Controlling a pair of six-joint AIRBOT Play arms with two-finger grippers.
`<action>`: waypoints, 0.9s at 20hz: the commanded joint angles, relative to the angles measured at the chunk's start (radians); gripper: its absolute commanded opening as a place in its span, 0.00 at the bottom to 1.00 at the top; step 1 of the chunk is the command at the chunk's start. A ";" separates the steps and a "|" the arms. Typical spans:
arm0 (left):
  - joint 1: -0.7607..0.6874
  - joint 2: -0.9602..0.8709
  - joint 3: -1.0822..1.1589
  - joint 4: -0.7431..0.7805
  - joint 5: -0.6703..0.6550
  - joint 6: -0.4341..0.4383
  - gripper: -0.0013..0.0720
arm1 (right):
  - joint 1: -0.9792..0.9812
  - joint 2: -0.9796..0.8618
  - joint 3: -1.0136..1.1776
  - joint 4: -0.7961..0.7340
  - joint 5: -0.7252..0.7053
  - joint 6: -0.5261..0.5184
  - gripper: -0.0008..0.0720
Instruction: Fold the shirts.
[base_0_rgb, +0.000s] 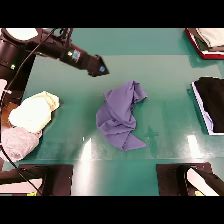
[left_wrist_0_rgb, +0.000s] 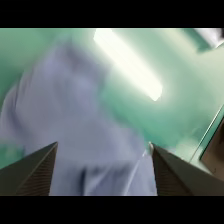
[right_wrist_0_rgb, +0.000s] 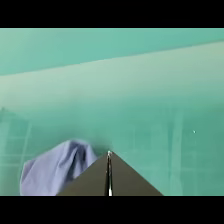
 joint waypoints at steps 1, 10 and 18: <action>0.072 -0.006 -0.064 0.042 -0.198 -0.060 0.93 | 0.001 0.000 0.000 -0.002 0.023 -0.009 0.03; 0.018 0.076 -0.740 0.037 0.140 -0.068 0.93 | 0.001 -0.002 0.000 -0.002 0.029 -0.009 0.03; 0.018 0.076 -0.935 -0.209 0.278 0.038 0.93 | 0.001 -0.002 0.000 -0.002 0.028 -0.009 0.03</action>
